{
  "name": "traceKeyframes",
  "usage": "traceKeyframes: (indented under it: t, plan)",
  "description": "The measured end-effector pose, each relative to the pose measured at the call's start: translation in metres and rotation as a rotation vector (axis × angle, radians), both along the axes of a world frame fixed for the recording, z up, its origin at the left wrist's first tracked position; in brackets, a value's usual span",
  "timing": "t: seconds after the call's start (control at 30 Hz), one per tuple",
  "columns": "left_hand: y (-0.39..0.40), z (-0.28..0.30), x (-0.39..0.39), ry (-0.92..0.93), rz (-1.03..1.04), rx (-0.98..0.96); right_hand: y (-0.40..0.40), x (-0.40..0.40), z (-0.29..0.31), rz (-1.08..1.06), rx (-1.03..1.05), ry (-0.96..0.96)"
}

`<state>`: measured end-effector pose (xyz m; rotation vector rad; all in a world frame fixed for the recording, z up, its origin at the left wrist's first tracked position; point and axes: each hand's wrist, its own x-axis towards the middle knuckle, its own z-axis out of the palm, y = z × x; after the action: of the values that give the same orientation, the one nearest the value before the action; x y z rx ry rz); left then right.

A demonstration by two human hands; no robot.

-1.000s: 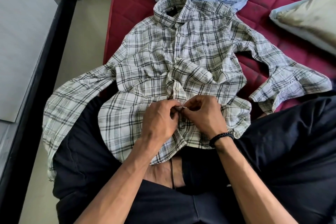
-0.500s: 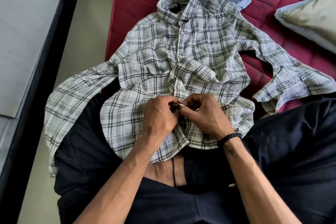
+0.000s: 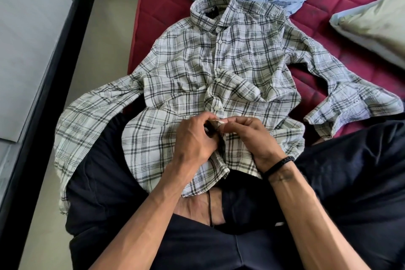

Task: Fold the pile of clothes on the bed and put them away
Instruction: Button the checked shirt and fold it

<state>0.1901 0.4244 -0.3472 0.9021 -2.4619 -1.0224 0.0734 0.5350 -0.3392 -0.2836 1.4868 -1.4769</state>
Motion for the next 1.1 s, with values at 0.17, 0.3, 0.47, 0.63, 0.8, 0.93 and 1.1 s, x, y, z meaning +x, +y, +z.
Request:
traceKeyframes:
  t: [0.17, 0.3, 0.47, 0.63, 0.8, 0.93, 1.1]
  plan:
    - [-0.003, 0.0, 0.005, 0.029, -0.001, 0.003, 0.002, -0.005, 0.006, -0.201, -0.001, 0.097]
    - [0.0, 0.005, 0.01, 0.061, -0.011, 0.005, 0.003, -0.004, 0.007, -0.207, 0.031, 0.406]
    - [0.003, 0.008, 0.013, 0.059, -0.035, 0.013, 0.002, 0.0, -0.001, 0.07, 0.125, 0.954]
    - [0.0, 0.008, 0.013, 0.034, -0.065, -0.013, 0.0, 0.002, -0.007, 0.169, 0.151, 1.05]
    - [-0.003, 0.007, 0.014, 0.006, -0.084, -0.025, 0.001, -0.002, -0.006, 0.227, 0.145, 1.008]
    - [-0.003, 0.007, 0.016, -0.01, -0.089, -0.038, 0.002, -0.005, -0.006, 0.265, 0.129, 1.035]
    - [-0.001, 0.008, 0.016, -0.015, -0.059, 0.005, 0.002, -0.005, -0.006, 0.327, 0.109, 1.099]
